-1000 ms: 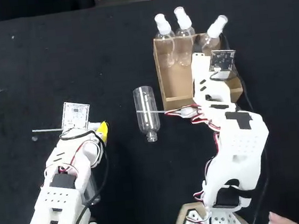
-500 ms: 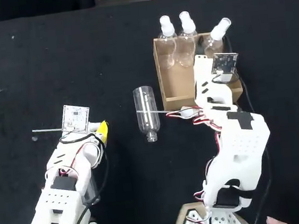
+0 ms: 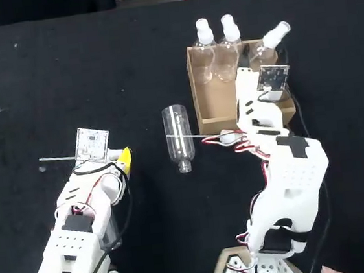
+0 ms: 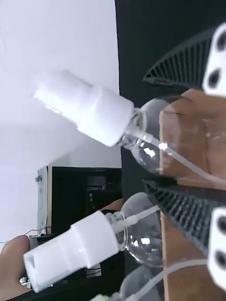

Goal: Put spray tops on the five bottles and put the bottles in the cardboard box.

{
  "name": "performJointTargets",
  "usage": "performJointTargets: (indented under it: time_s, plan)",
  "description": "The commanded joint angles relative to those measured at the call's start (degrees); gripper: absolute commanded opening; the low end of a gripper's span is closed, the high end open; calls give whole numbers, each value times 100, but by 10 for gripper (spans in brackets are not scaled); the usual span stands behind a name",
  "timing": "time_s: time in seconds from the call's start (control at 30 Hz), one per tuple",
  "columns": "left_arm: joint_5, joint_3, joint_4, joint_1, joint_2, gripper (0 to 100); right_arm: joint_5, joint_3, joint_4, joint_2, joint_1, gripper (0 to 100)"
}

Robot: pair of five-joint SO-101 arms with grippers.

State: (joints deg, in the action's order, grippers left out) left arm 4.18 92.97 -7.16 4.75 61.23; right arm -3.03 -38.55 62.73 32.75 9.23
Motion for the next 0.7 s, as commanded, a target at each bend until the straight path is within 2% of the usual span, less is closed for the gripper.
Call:
performJointTargets:
  time_s: [0.0,0.67]
  plan:
    - [-9,-75,132,-4,79,166,-9,-13,141,-110,53,227]
    - [-9,-66,132,-4,79,166,-9,-760,141,-936,53,230]
